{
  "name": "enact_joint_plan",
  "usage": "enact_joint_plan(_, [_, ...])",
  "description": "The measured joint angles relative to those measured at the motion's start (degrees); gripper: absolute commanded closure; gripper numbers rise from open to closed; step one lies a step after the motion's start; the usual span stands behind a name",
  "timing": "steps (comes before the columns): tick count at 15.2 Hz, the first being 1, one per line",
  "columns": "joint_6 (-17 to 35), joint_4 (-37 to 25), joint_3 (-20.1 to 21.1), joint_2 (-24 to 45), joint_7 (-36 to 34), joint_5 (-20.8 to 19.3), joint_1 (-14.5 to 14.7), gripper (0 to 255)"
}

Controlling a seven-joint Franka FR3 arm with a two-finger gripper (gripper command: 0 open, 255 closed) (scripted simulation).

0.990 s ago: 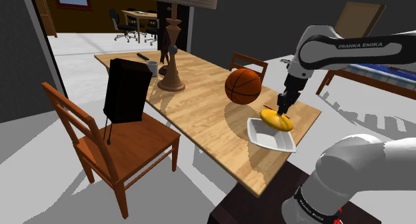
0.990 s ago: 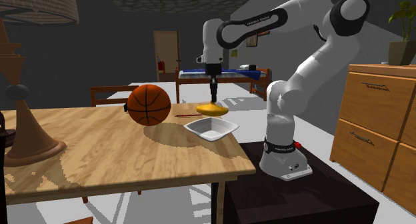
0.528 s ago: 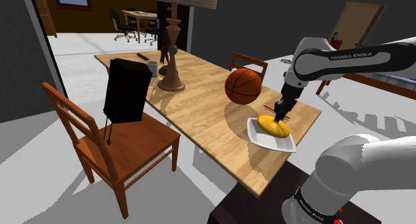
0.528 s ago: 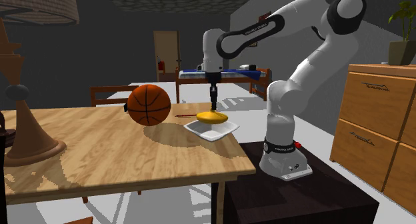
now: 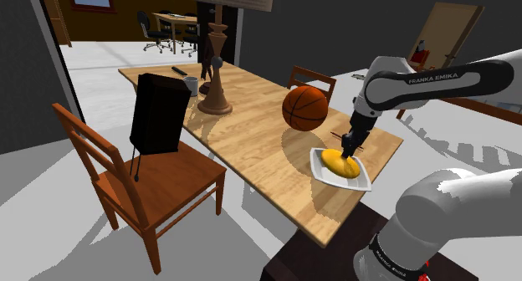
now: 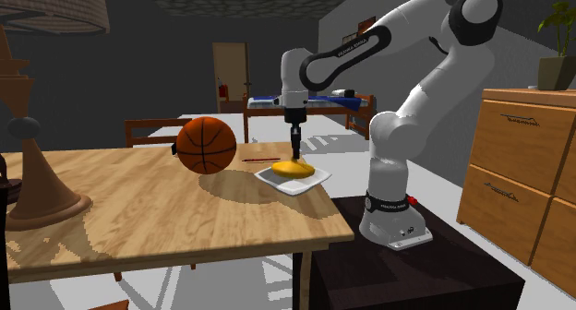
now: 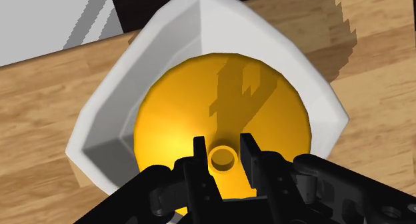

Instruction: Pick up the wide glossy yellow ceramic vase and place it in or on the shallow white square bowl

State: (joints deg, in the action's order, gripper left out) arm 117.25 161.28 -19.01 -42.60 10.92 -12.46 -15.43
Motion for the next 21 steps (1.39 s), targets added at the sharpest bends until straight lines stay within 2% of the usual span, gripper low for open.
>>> enact_joint_plan(3, [0.06,0.02,-0.02,0.04,0.01,-0.02,-0.01,255])
enact_joint_plan(4, [0.07,0.02,-0.03,0.04,0.02,-0.02,-0.01,0])
enact_joint_plan(10, [0.08,0.02,-0.03,0.03,0.02,-0.02,-0.01,0])
enact_joint_plan(15, [-7.22,-5.25,1.32,-2.15,0.05,1.18,0.39,0])
enact_joint_plan(21, [-8.34,-5.97,1.47,-2.45,0.12,1.3,0.4,0])
